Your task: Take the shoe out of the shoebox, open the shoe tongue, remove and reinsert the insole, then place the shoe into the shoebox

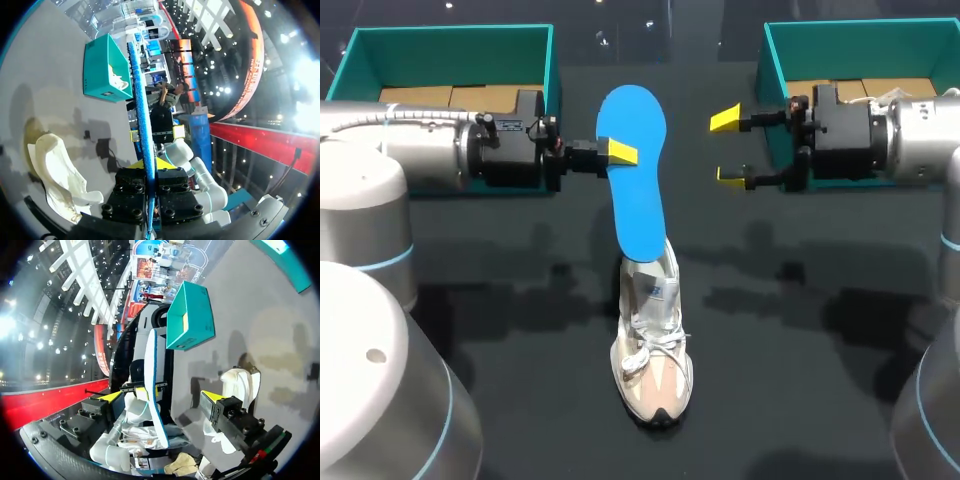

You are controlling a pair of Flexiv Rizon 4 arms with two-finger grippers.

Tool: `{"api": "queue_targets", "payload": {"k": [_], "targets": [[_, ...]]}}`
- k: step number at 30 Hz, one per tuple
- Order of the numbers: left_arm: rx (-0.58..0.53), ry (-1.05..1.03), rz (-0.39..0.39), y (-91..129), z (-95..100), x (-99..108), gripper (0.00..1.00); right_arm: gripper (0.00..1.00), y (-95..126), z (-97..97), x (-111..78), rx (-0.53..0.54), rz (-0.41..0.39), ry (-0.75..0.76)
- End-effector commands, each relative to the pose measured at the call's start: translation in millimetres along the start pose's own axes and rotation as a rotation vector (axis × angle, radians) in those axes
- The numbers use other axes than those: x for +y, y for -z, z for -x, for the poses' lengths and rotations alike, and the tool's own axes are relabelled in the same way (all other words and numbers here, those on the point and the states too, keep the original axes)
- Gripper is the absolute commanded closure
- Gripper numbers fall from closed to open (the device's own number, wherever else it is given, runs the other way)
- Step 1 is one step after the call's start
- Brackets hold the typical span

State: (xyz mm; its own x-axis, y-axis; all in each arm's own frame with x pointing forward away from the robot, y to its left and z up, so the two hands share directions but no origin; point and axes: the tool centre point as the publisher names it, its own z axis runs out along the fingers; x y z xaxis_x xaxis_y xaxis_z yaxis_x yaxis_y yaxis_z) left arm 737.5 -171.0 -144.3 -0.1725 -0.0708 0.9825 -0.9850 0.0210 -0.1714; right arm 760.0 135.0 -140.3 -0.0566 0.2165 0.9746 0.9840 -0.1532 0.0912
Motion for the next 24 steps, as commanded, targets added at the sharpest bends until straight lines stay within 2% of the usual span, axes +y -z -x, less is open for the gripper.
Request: {"api": "queue_targets", "payload": {"k": [1,12,24], "targets": [[-0.001,-0.001,0.003,-1.6,1.0,-1.1,1.0,0.0,4.0,-20.3,4.6,-0.201,-0.025,-0.004],[-0.001,-0.001,0.003,-1.6,1.0,-1.1,1.0,0.0,-4.0,-56.2,4.3,-0.502,-0.02,0.008],[-0.001,-0.001,0.003,-1.6,1.0,-1.1,1.0,0.0,-28.0,-95.7,-3.3,-0.799,-0.038,0.029]]}}
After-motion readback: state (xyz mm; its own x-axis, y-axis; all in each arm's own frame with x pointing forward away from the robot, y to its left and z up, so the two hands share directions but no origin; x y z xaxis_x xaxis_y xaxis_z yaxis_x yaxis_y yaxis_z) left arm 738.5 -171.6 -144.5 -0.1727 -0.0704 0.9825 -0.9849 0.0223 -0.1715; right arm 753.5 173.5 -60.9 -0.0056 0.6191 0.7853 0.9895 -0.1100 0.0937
